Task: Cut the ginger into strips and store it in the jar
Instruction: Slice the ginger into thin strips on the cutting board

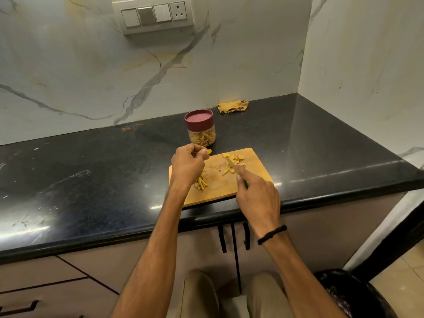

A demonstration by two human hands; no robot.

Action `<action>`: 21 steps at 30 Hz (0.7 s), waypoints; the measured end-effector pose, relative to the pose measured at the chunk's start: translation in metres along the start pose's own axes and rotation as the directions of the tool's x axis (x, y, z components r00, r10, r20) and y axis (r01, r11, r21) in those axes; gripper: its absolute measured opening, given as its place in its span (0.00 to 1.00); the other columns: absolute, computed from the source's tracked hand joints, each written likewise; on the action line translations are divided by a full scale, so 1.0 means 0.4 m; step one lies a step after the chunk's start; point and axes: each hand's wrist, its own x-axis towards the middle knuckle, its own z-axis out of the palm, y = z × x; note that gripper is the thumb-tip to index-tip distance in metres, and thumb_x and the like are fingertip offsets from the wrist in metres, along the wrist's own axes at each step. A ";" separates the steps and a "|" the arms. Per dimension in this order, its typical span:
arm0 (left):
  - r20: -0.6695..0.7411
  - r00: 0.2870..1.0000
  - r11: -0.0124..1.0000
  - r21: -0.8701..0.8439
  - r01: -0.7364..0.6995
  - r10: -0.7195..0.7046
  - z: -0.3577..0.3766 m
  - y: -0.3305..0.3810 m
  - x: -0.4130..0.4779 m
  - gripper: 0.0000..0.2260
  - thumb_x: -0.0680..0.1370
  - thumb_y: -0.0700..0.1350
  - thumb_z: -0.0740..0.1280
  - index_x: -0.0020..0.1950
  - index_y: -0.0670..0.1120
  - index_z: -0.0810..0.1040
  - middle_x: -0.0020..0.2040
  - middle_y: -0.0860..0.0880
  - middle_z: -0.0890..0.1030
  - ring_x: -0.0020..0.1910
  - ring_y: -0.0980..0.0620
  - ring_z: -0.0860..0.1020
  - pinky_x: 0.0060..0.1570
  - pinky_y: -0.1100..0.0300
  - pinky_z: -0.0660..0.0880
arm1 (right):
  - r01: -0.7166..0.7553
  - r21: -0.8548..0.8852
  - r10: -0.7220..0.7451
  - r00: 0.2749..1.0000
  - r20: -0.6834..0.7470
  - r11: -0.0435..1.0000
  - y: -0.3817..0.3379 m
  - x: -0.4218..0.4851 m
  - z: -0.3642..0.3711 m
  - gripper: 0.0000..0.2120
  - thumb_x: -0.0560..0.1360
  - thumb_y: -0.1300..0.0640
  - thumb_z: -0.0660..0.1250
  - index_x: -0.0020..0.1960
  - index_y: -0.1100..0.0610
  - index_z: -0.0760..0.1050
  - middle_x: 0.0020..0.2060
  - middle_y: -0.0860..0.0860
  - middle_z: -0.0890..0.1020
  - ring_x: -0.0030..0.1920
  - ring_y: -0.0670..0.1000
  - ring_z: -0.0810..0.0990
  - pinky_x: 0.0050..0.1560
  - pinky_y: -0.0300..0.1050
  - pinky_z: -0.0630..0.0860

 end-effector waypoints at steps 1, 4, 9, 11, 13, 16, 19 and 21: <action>0.006 1.000 1.000 0.026 -0.006 0.006 0.003 0.000 -0.003 0.05 0.81 0.46 0.68 0.53 0.49 0.82 0.48 0.52 0.85 0.48 0.59 0.81 0.54 0.55 0.79 | 0.006 0.008 -0.006 1.000 -0.003 1.000 0.004 -0.002 -0.003 0.19 0.82 0.48 0.57 0.72 0.41 0.67 0.34 0.47 0.76 0.31 0.43 0.70 0.29 0.34 0.64; 0.009 1.000 0.998 0.064 -0.008 0.008 0.009 -0.001 -0.009 0.04 0.81 0.46 0.69 0.53 0.49 0.83 0.49 0.52 0.84 0.45 0.61 0.78 0.50 0.59 0.77 | 0.018 -0.015 -0.018 1.000 0.016 1.000 0.003 -0.016 -0.016 0.19 0.82 0.48 0.57 0.73 0.40 0.66 0.33 0.46 0.74 0.33 0.44 0.72 0.35 0.38 0.69; -0.044 0.999 0.997 0.075 -0.010 0.013 0.005 0.006 -0.013 0.04 0.81 0.45 0.69 0.53 0.48 0.83 0.47 0.54 0.82 0.42 0.61 0.78 0.37 0.69 0.71 | 0.021 -0.141 -0.017 0.999 0.033 0.990 -0.016 -0.065 -0.014 0.20 0.83 0.47 0.54 0.75 0.40 0.61 0.37 0.45 0.72 0.36 0.44 0.69 0.28 0.34 0.58; -0.061 0.998 0.997 0.079 -0.007 0.012 -0.004 0.008 -0.014 0.04 0.81 0.45 0.68 0.54 0.49 0.82 0.46 0.54 0.82 0.41 0.62 0.78 0.35 0.71 0.70 | 0.047 -0.128 -0.038 0.997 0.065 0.991 -0.031 -0.081 -0.004 0.21 0.83 0.47 0.53 0.75 0.40 0.60 0.36 0.45 0.71 0.35 0.44 0.69 0.27 0.33 0.56; -0.077 0.997 0.997 0.072 -0.013 0.018 -0.010 0.006 -0.013 0.05 0.81 0.45 0.69 0.55 0.48 0.83 0.47 0.54 0.83 0.43 0.62 0.78 0.40 0.67 0.75 | 0.074 -0.067 -0.067 0.993 0.101 0.995 -0.045 -0.088 0.009 0.21 0.83 0.47 0.54 0.75 0.40 0.60 0.36 0.44 0.72 0.36 0.44 0.70 0.28 0.33 0.57; -0.085 0.996 0.998 0.056 -0.010 0.015 -0.016 0.007 -0.011 0.07 0.80 0.45 0.69 0.58 0.47 0.83 0.50 0.52 0.83 0.45 0.61 0.78 0.51 0.57 0.80 | 0.057 -0.040 -0.054 0.996 0.074 0.998 -0.047 -0.084 0.015 0.21 0.83 0.47 0.54 0.76 0.41 0.60 0.37 0.44 0.73 0.37 0.43 0.71 0.30 0.33 0.59; -0.085 0.996 0.999 0.038 -0.002 0.006 -0.022 0.008 -0.012 0.08 0.80 0.44 0.70 0.58 0.46 0.82 0.52 0.50 0.83 0.45 0.60 0.79 0.52 0.55 0.81 | -0.002 -0.107 0.005 1.000 0.029 0.994 -0.037 -0.085 0.009 0.22 0.83 0.48 0.53 0.77 0.42 0.58 0.37 0.46 0.73 0.37 0.44 0.71 0.34 0.37 0.65; -0.093 0.996 1.000 0.028 -0.003 0.006 -0.022 0.006 -0.013 0.08 0.79 0.44 0.71 0.58 0.46 0.83 0.51 0.51 0.83 0.45 0.61 0.79 0.49 0.58 0.80 | -0.029 -0.147 0.035 0.999 0.037 0.989 -0.041 -0.093 0.009 0.22 0.83 0.49 0.54 0.77 0.43 0.56 0.38 0.46 0.73 0.37 0.45 0.71 0.36 0.39 0.67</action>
